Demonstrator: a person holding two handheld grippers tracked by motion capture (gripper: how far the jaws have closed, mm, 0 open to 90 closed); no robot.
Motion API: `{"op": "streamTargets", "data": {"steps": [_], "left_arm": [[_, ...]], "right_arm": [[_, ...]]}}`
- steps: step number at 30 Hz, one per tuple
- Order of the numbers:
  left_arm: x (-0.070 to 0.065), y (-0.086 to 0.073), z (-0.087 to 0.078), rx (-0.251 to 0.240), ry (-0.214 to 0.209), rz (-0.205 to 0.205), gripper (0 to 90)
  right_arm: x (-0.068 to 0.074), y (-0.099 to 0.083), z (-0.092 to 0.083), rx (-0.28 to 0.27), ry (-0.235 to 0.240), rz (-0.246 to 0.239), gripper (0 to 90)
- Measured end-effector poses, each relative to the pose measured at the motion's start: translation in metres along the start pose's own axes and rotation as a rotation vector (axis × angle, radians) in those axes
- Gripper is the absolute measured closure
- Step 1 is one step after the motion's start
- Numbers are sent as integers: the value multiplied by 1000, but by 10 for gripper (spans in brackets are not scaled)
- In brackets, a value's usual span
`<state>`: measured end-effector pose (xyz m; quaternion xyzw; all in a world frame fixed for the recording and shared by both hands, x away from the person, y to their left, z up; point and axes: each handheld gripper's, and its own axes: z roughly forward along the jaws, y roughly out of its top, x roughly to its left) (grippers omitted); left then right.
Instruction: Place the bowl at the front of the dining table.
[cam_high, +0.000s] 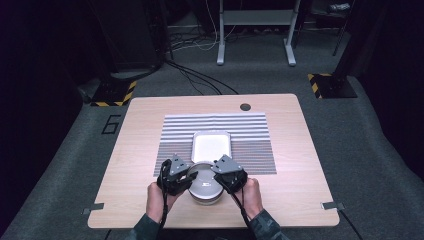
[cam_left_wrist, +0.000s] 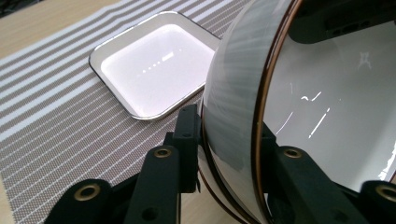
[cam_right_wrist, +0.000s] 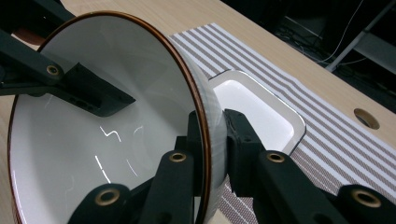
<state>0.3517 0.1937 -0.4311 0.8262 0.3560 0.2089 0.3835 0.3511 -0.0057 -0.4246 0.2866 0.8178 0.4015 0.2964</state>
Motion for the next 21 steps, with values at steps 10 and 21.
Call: {"op": "streamTargets", "data": {"steps": [10, 21], "left_arm": [[-1, 10, -12, -47, 27, 24, 757], [2, 17, -16, -81, 41, 27, 764]], "right_arm": [[-1, 10, -9, -53, -19, -17, 815], [-4, 19, -12, -83, -32, -27, 812]]}}
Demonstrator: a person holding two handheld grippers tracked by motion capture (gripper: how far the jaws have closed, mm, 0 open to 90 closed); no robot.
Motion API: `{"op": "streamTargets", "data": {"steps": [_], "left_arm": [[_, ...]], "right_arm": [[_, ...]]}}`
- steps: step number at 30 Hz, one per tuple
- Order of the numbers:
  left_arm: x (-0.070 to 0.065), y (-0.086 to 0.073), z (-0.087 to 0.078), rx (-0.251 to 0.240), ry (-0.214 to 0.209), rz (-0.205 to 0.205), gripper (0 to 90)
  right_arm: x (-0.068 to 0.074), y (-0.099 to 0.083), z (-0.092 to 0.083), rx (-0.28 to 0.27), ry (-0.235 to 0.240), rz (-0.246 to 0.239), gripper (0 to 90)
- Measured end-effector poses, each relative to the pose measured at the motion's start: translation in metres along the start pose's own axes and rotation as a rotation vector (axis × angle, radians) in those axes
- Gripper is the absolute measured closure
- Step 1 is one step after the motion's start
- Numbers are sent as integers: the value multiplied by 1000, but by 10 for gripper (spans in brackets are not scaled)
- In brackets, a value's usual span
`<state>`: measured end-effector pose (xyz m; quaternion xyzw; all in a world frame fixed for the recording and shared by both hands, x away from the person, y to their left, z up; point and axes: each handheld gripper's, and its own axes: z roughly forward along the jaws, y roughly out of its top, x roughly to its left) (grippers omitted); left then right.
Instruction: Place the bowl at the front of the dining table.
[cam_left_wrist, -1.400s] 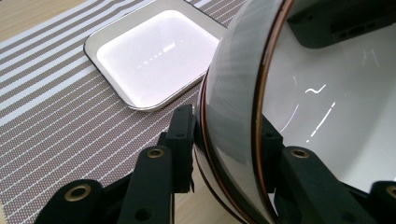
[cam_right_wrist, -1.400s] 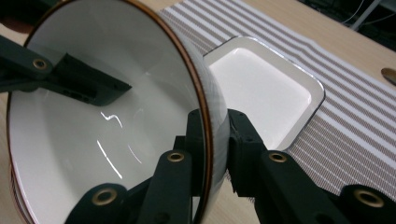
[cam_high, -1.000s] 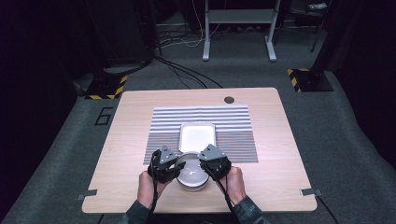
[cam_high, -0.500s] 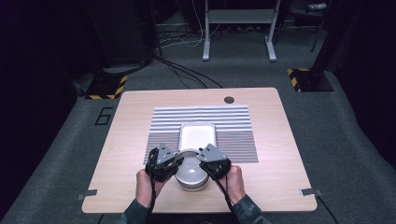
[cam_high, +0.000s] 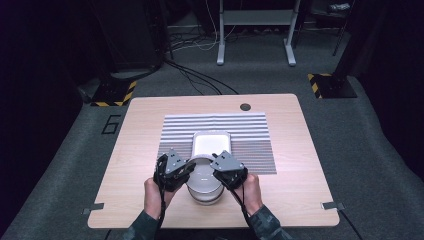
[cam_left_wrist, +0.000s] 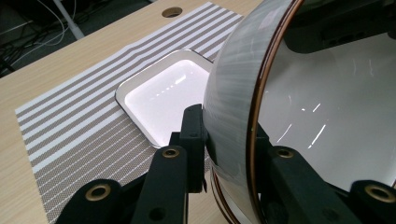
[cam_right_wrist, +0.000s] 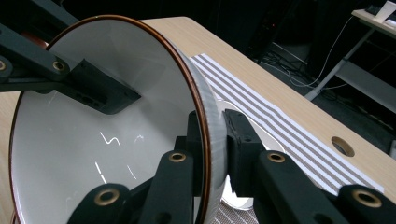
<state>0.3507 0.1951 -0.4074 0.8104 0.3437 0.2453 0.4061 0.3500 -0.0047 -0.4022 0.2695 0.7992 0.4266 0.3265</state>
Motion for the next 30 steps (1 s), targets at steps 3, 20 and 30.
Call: {"op": "streamTargets", "data": {"steps": [3, 20, 30], "left_arm": [[1, 1, 0, -5, -1, -1, 766], [2, 10, -3, -28, 4, 13, 766], [6, 15, -5, -42, 13, 14, 767]], "right_arm": [[-1, 2, 0, 0, -3, -1, 811], [-7, 9, -5, -17, -12, -6, 808], [-9, 16, -4, -24, -12, -15, 809]]}}
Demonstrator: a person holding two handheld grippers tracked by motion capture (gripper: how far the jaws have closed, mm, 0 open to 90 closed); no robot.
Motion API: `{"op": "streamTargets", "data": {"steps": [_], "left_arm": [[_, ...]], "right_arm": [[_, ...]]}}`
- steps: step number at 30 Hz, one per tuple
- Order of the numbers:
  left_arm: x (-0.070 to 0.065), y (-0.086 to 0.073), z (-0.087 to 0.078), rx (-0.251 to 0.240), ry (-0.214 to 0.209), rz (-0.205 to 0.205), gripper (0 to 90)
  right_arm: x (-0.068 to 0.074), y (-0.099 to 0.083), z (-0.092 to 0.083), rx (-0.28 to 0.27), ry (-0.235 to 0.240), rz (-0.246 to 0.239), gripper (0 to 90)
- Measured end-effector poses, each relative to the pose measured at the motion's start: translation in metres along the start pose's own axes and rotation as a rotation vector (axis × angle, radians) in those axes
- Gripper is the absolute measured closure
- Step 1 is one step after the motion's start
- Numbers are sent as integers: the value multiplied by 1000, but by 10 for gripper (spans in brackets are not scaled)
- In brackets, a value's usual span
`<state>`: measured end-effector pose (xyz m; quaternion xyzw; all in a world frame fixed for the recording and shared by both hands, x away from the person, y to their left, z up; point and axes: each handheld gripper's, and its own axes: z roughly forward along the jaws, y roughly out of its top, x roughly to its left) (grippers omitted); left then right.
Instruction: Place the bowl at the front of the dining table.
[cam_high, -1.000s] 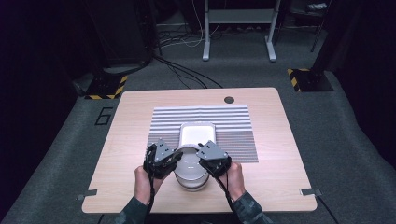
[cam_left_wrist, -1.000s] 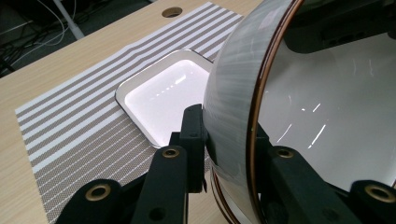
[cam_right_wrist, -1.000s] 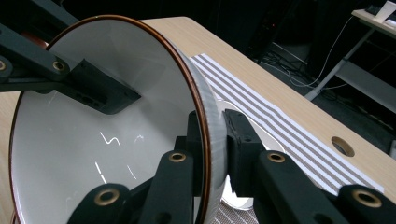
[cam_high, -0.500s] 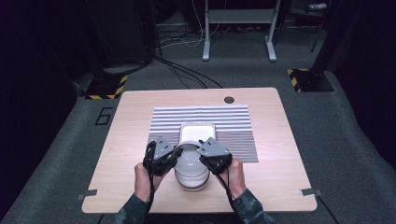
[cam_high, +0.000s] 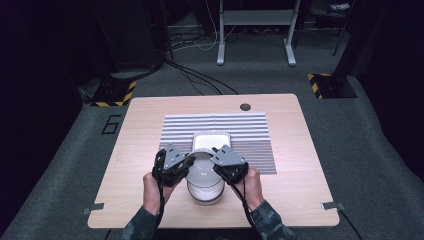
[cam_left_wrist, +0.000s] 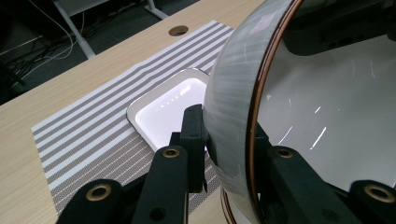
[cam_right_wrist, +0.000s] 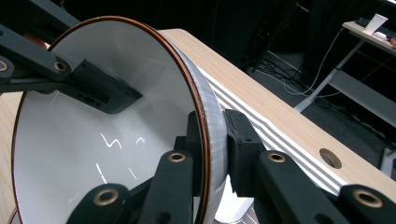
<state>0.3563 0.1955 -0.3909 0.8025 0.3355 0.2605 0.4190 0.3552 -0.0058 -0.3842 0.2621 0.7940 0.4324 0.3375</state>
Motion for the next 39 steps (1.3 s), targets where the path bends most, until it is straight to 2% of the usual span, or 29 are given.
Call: {"op": "streamTargets", "data": {"steps": [14, 22, 27, 31, 39], "left_arm": [[11, 8, 1, -7, 1, -11, 769], [20, 11, 4, -20, 0, -21, 771], [24, 13, 4, -19, 6, -22, 773], [29, 14, 6, -19, 10, -37, 774], [34, 17, 10, -6, 19, -33, 775]], "right_arm": [[-7, 9, 7, -2, 2, 5, 809], [-11, 16, 13, 3, -2, -11, 810], [-13, 20, 17, 1, -1, -9, 810], [-15, 23, 22, 1, 3, -11, 811], [-19, 24, 30, 3, 8, -4, 813]]}}
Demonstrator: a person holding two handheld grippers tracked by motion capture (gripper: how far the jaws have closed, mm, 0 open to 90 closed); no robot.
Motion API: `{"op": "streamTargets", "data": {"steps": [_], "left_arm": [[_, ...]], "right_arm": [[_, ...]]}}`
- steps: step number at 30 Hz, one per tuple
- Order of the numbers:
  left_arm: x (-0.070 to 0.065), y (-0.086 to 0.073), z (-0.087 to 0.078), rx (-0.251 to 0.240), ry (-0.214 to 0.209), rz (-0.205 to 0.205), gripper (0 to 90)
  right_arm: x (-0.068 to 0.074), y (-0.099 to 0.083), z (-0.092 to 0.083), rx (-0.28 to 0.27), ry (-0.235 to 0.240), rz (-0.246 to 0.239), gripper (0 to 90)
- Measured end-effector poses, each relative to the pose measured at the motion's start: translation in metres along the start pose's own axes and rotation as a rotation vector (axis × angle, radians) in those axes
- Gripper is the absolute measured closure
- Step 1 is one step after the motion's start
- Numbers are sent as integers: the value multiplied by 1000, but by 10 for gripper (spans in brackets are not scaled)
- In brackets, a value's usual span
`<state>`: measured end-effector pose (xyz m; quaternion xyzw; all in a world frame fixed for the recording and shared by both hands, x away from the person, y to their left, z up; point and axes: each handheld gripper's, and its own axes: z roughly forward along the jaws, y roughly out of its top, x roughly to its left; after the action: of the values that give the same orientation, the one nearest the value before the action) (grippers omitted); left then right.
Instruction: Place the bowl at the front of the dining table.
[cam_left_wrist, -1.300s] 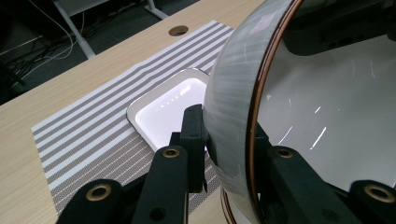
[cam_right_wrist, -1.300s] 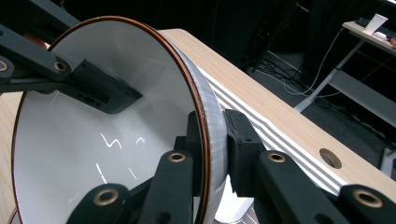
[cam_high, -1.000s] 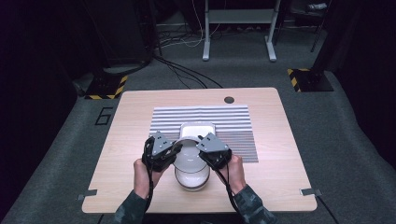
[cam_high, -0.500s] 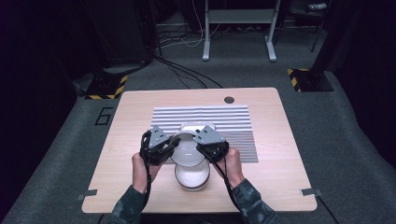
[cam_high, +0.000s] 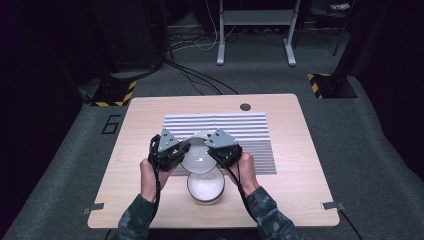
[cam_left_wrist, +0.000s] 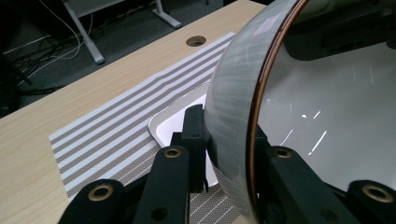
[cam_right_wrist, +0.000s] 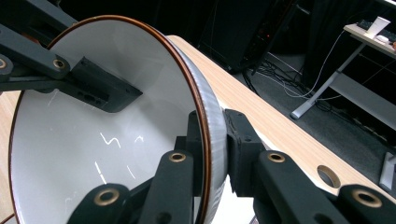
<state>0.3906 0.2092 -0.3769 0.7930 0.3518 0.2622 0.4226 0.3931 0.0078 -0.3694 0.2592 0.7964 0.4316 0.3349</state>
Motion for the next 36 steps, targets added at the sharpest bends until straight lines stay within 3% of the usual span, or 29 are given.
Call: {"op": "streamTargets", "data": {"steps": [27, 36], "left_arm": [[17, 13, 21, 23, -16, -14, 780], [24, 20, 38, 32, -31, -30, 784]], "right_arm": [[-20, 4, 21, 27, 5, 27, 816], [-32, 1, 30, 46, 6, 59, 816]]}}
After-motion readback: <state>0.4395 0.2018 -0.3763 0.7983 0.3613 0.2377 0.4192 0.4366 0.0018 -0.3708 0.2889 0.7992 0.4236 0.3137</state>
